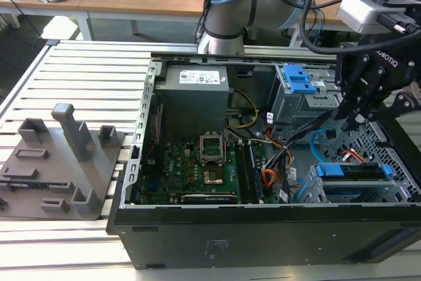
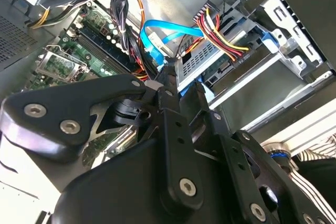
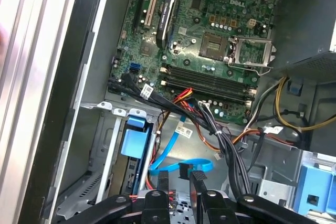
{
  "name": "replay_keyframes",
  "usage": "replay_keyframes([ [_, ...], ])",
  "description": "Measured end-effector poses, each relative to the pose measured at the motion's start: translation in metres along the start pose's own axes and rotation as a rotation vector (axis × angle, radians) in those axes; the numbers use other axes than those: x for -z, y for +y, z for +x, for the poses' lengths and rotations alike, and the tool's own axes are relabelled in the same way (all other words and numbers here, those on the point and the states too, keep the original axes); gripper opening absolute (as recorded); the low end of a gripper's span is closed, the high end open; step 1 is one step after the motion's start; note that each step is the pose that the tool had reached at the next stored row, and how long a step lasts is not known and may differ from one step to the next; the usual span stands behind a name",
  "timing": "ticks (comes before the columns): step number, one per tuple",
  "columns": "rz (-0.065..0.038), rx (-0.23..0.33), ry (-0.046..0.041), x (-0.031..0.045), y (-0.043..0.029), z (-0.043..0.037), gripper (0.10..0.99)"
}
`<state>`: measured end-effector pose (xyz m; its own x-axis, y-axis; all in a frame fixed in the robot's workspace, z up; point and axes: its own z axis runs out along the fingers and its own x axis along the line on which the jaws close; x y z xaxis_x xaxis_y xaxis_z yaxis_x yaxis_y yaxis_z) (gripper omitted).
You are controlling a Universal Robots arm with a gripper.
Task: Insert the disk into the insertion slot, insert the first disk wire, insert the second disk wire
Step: 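Insert the second disk wire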
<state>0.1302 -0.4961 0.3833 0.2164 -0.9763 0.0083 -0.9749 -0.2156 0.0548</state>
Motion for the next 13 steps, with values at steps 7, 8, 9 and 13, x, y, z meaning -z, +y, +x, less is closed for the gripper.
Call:
replay_keyframes([
  [7, 0.000, 0.032, 0.0020, -0.0083, -0.0004, -0.0001, 0.302],
  [8, 0.000, 0.037, 0.0021, -0.0097, -0.0003, -0.0001, 0.302],
  [9, 0.000, 0.041, 0.0025, -0.0112, 0.0002, -0.0003, 0.302],
  [13, 0.000, 0.060, 0.0057, -0.0199, 0.0027, -0.0089, 0.302],
])
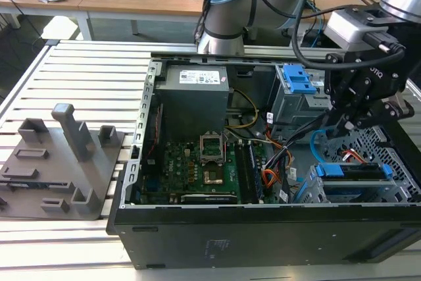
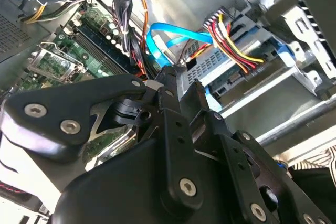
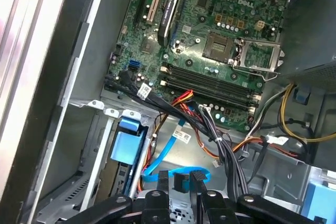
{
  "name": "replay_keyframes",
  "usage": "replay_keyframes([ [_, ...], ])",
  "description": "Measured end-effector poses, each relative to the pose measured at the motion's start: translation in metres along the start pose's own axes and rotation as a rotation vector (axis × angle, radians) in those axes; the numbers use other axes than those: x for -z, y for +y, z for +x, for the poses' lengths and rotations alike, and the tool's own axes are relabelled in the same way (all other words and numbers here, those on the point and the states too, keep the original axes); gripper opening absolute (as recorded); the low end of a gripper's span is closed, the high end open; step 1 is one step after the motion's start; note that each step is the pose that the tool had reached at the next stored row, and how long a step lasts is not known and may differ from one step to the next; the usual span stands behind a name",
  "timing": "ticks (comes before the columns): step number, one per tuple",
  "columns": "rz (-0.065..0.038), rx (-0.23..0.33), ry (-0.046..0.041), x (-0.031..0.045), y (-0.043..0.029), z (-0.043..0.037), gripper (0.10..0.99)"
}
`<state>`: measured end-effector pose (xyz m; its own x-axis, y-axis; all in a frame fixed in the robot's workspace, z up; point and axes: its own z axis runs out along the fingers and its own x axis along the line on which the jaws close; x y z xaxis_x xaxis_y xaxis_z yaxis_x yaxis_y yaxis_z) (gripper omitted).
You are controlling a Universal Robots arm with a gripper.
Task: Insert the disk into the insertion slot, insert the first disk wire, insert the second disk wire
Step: 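Insert the second disk wire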
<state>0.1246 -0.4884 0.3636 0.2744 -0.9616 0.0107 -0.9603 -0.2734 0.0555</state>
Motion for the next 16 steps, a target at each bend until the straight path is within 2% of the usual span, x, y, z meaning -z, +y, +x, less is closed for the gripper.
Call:
replay_keyframes([
  [4, -0.001, 0.014, 0.0046, -0.0058, 0.0008, -0.0030, 0.302],
  [6, -0.002, 0.022, 0.0094, -0.0098, 0.0008, -0.0032, 0.302],
  [7, -0.004, 0.030, 0.0154, -0.0116, 0.0008, -0.0032, 0.302],
  [12, -0.004, 0.032, 0.0167, -0.0118, 0.0008, -0.0032, 0.302],
  [13, -0.004, 0.032, 0.0171, -0.0118, 0.0008, -0.0032, 0.286],
  [15, -0.004, 0.032, 0.0174, -0.0118, 0.0008, -0.0032, 0.169],
  [16, -0.004, 0.032, 0.0178, -0.0118, 0.0008, -0.0032, 0.165],
])
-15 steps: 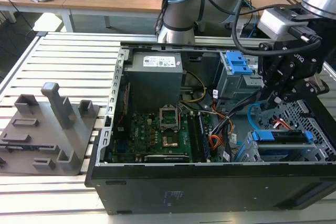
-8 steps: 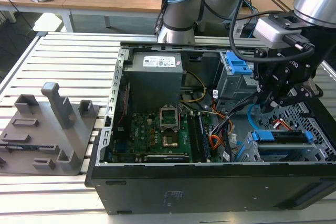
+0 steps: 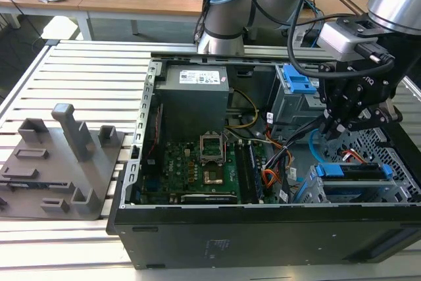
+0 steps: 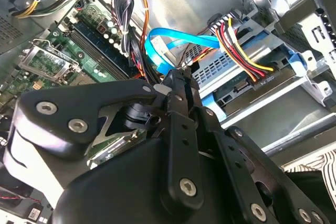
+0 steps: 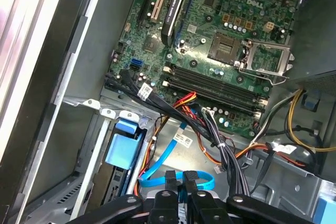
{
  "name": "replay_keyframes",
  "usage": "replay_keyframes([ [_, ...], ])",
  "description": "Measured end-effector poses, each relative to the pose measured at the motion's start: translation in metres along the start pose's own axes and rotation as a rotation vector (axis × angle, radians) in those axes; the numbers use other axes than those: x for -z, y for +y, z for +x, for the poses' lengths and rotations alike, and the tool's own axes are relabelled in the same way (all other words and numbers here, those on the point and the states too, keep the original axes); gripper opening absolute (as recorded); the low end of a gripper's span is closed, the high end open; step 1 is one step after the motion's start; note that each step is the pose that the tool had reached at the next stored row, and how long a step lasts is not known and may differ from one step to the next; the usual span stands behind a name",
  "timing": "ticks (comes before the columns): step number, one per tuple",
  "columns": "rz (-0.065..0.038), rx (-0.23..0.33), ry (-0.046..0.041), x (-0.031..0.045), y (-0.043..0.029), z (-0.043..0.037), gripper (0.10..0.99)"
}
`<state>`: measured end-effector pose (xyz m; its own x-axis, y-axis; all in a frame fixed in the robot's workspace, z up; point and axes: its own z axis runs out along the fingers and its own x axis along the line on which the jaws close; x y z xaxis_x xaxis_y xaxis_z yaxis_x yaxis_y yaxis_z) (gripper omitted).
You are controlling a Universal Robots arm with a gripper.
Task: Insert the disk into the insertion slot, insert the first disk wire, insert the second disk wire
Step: 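Insert the second disk wire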
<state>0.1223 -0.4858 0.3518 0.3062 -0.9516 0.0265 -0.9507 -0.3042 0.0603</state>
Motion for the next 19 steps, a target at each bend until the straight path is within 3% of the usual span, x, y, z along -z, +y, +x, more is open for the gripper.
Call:
replay_keyframes([
  [7, 0.000, 0.001, 0.0009, -0.0002, 0.0010, 0.0030, 0.165],
  [11, 0.000, 0.001, 0.0012, -0.0011, 0.0054, 0.0169, 0.165],
  [16, -0.001, 0.001, 0.0022, -0.0035, 0.0164, 0.0514, 0.165],
  [19, -0.001, 0.000, 0.0023, -0.0035, 0.0167, 0.0525, 0.165],
])
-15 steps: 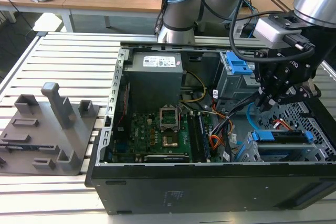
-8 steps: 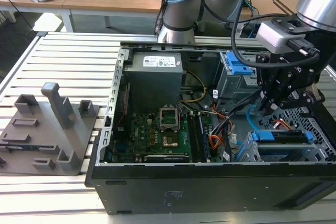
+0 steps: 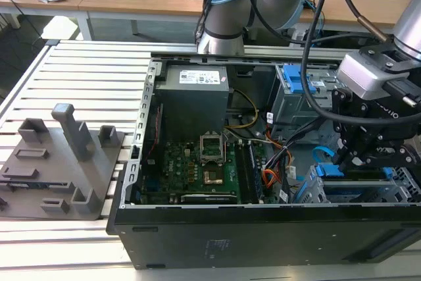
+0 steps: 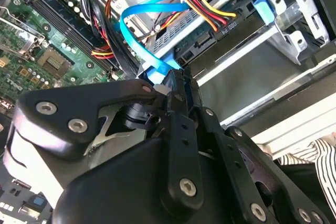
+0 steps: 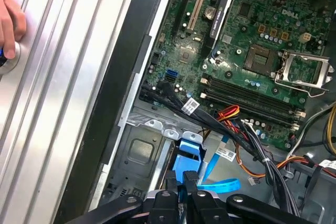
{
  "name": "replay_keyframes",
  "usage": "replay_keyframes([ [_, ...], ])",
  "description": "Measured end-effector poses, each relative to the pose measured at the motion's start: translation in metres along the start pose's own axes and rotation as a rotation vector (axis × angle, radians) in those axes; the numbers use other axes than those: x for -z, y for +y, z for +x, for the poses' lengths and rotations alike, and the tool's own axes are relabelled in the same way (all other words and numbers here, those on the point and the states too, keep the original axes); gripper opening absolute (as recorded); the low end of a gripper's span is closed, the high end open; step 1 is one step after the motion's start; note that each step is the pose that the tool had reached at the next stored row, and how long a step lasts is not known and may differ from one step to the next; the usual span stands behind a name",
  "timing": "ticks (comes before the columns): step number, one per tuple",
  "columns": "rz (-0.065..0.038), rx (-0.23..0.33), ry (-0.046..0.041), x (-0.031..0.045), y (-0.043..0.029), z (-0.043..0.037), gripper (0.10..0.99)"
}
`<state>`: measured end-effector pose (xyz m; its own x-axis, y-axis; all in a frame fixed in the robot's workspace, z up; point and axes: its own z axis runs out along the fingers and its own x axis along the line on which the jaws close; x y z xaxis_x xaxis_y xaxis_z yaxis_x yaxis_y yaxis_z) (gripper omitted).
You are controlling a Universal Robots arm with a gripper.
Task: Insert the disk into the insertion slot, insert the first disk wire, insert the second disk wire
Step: 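Insert the second disk wire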
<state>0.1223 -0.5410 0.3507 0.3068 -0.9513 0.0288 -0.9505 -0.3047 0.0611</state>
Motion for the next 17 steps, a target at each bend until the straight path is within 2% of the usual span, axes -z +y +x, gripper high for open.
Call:
replay_keyframes([
  [8, -0.001, -0.020, -0.0012, 0.0000, 0.0000, 0.0001, 0.165],
  [17, -0.005, -0.188, -0.0115, -0.0002, 0.0000, 0.0000, 0.165],
])
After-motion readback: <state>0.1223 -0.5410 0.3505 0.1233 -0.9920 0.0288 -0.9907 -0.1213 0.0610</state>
